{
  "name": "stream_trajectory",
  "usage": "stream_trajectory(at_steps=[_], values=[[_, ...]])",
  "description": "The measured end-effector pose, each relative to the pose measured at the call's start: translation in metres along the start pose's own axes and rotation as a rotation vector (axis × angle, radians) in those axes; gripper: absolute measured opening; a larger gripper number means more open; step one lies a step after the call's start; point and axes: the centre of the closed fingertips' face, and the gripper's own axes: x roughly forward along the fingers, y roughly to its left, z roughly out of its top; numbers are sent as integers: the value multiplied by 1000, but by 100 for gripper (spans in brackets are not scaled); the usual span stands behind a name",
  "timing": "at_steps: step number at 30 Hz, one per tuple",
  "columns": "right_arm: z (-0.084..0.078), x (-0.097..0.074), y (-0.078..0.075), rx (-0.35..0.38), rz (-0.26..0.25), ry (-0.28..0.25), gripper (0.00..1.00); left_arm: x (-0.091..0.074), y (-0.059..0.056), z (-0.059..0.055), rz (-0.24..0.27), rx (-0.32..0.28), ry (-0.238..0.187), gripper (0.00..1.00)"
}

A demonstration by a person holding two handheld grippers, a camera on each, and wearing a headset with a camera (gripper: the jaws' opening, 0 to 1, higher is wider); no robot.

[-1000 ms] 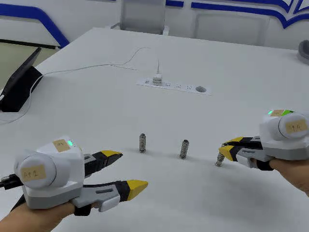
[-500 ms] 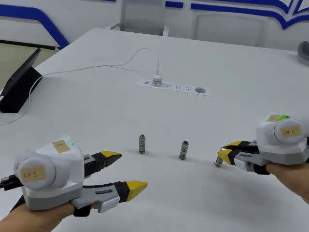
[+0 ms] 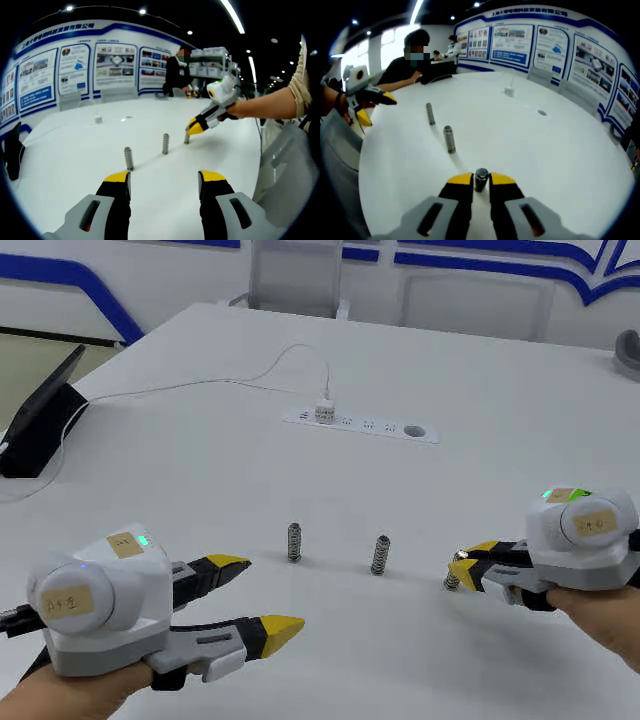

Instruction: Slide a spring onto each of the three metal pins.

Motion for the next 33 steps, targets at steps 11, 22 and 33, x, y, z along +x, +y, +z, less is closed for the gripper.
stream_trajectory(at_steps=[11,22,33], values=[[0,-8,-1,-8,-11,-17,20,1,1,2,-3,8,2,56],[3,-23,3,-12,-4,-54,27,0,13,-1,9,12,6,57],[7,-41,19,-51,32,-108,33,1,14,-10,1,45,37,58]])
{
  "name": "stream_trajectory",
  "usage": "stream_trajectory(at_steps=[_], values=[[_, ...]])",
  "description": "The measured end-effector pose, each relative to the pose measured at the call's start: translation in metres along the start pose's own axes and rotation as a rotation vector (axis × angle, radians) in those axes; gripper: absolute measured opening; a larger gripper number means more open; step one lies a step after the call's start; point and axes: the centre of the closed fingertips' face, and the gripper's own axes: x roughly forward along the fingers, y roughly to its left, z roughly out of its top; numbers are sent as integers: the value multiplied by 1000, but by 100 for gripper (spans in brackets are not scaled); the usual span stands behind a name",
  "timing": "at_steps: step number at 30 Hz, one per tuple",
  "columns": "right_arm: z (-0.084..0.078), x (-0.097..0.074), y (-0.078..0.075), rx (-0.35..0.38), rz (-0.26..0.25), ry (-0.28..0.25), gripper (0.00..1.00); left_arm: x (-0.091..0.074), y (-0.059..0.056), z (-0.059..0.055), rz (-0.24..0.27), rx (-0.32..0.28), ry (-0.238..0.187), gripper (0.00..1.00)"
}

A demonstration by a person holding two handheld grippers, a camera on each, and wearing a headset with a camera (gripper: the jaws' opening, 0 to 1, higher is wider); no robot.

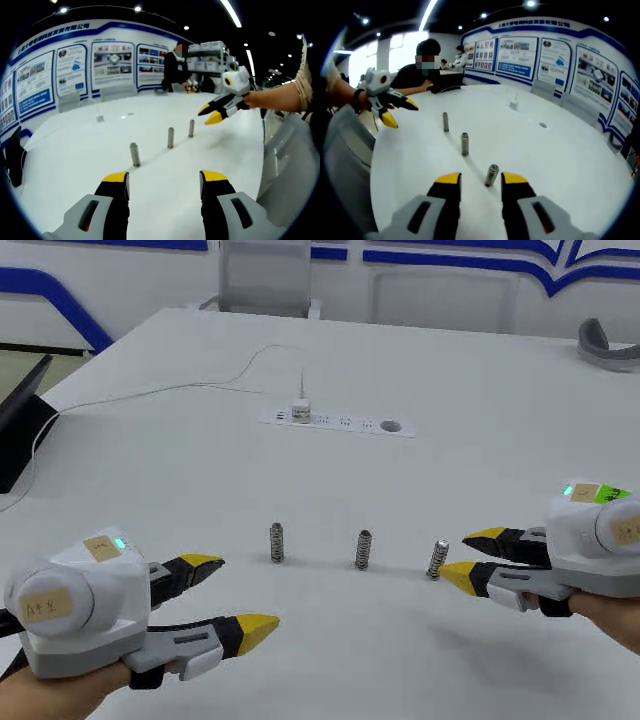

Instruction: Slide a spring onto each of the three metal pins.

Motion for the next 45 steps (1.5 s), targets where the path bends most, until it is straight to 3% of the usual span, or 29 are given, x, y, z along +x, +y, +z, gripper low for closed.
stream_trajectory(at_steps=[13,24,45], values=[[-6,-11,21,-45,64,-26,43,-1,3,-9,0,-8,16,58],[-13,-19,28,-46,90,-41,50,-1,2,-15,-1,-14,30,58],[-22,-25,33,-16,86,-39,54,-2,3,-26,1,-39,49,58]])
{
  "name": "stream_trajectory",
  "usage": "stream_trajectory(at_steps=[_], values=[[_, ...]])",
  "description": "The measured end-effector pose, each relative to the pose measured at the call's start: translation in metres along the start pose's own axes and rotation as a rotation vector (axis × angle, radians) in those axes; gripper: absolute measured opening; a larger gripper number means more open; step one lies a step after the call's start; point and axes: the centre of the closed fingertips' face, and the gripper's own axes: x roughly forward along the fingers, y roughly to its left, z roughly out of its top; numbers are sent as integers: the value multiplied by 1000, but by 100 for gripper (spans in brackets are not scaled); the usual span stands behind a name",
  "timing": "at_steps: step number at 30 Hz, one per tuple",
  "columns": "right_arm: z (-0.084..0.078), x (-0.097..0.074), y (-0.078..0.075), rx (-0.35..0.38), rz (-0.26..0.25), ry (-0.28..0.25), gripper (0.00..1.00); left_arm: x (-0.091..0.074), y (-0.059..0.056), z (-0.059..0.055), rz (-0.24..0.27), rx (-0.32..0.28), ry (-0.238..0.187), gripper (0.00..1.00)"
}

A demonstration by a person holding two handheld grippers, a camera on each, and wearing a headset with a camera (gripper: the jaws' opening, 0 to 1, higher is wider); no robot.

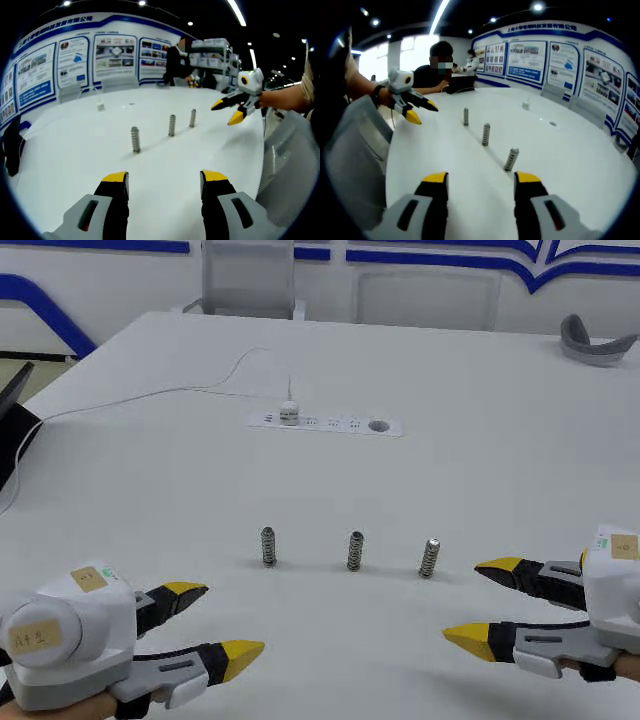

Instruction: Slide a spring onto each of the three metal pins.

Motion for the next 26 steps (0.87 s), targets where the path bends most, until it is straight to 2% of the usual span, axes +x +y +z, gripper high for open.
stream_trajectory(at_steps=[26], values=[[-3,-1,-3,35,-25,-14,54,5,3,-1,-2,-6,9,58]])
